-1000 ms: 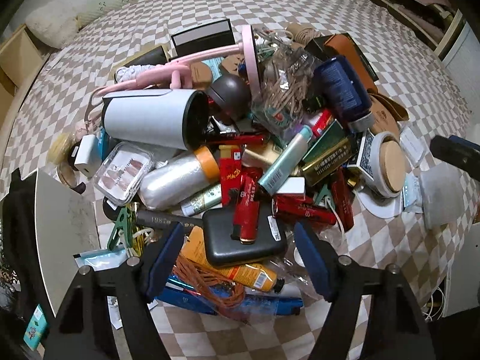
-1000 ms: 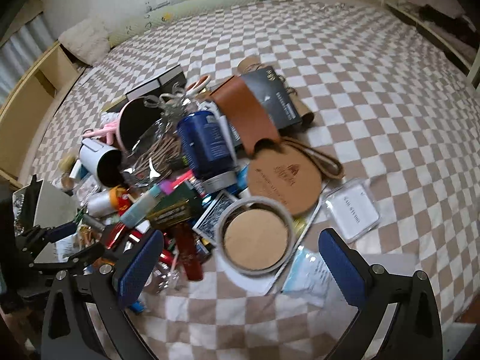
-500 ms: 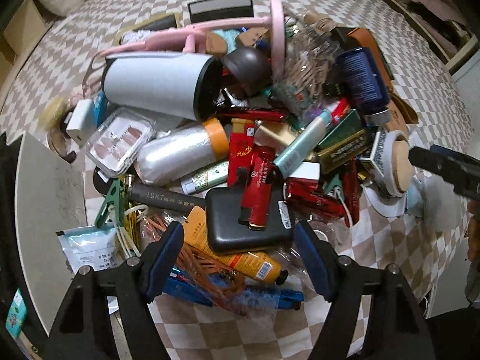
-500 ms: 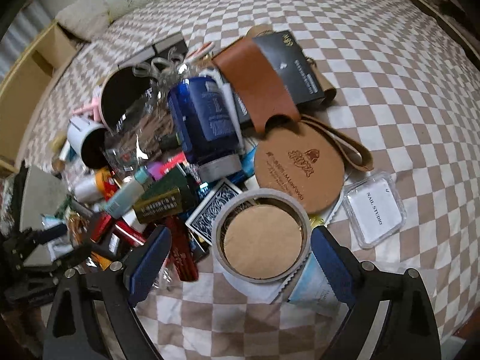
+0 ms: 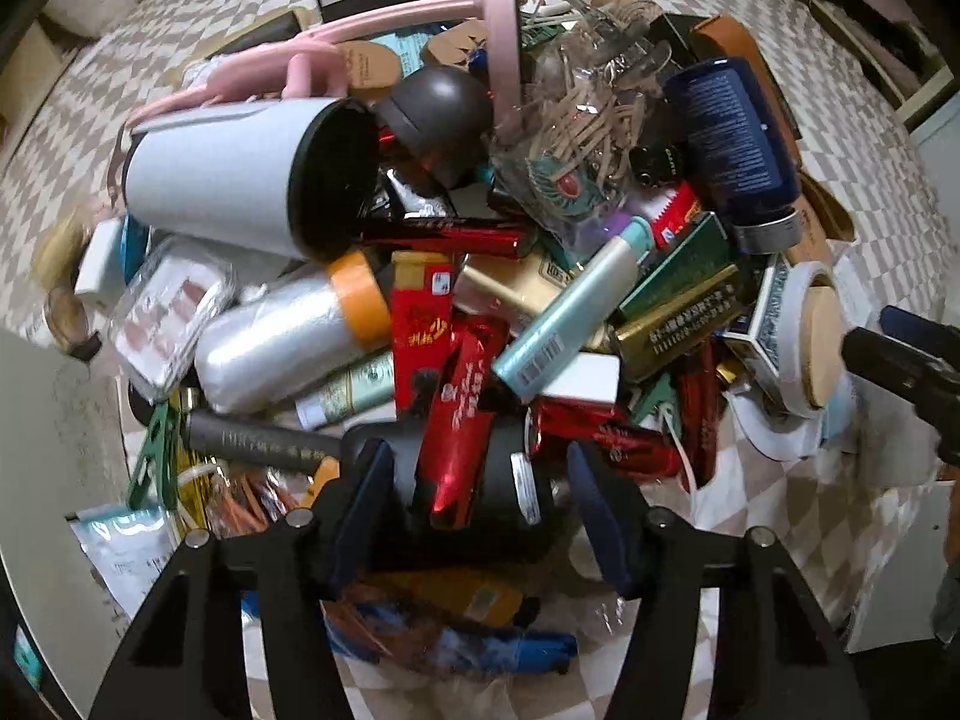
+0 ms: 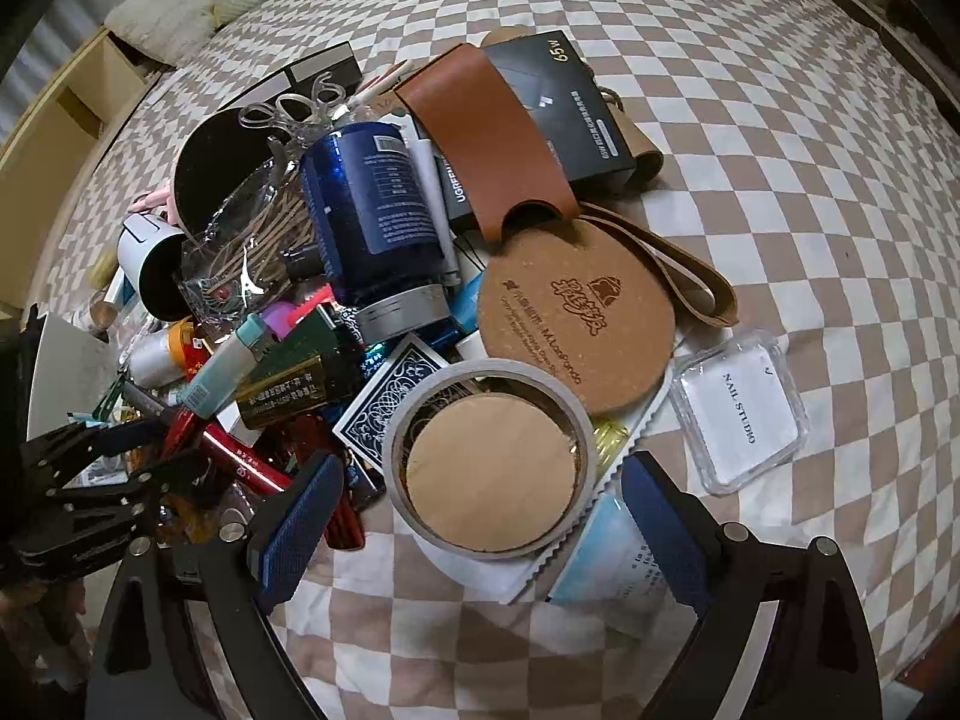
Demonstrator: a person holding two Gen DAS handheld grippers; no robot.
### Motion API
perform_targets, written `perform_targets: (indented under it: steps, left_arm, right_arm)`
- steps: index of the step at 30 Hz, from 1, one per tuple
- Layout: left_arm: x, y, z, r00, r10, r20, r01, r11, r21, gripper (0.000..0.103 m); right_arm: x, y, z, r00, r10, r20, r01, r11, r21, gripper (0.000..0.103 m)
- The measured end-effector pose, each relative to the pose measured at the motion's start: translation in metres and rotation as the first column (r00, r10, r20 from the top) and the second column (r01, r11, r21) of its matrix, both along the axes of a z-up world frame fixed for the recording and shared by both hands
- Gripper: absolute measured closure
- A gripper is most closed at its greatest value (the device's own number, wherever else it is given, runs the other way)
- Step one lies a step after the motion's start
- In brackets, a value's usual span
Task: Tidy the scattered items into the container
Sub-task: 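Grasp the red lipstick tube with the left gripper while the right gripper grasps a red lighter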
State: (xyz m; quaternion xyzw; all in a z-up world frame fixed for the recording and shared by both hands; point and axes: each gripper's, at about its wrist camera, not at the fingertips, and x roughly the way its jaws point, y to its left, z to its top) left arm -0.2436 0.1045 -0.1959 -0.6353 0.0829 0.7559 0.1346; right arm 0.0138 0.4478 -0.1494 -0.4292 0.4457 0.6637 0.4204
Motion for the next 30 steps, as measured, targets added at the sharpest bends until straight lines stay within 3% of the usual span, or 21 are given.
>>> perform_targets:
  steps: [11,14,20,22,24,25,30]
  left_arm:
    - [-0.002,0.004,0.0,0.999,-0.012,0.035,0.01,0.999,0.053,0.079]
    - [-0.001,0.001,0.001,0.999,-0.011,0.034,0.009,0.999,0.051,0.08]
    - [0.001,-0.011,0.007,0.999,0.004,0.034,-0.006,0.998,0.061,0.081]
    - [0.002,-0.016,0.009,0.999,0.007,0.032,-0.009,0.998,0.064,0.081]
    - [0.003,-0.022,0.012,1.0,0.011,0.026,-0.013,0.998,0.059,0.081]
    - [0.003,-0.026,0.013,0.999,0.018,0.026,-0.02,0.998,0.061,0.081]
    - [0.002,-0.047,0.016,0.998,0.058,0.028,-0.06,0.995,0.08,0.081]
  right_arm:
    - [-0.013,-0.004,0.006,0.997,0.072,-0.012,-0.071,0.997,0.031,0.012]
    - [-0.03,-0.01,0.011,0.991,0.128,-0.029,-0.127,0.991,0.045,0.021]
    - [-0.063,-0.026,0.012,0.968,0.248,-0.033,-0.246,0.967,0.068,0.022]
    - [-0.075,-0.031,0.009,0.957,0.288,-0.041,-0.285,0.956,0.066,0.03]
    - [-0.087,-0.035,0.006,0.944,0.325,-0.048,-0.323,0.945,0.056,0.05]
    - [-0.093,-0.037,0.004,0.937,0.345,-0.051,-0.343,0.938,0.048,0.053]
    - [-0.122,-0.046,-0.005,0.904,0.427,-0.018,-0.426,0.904,0.037,0.054]
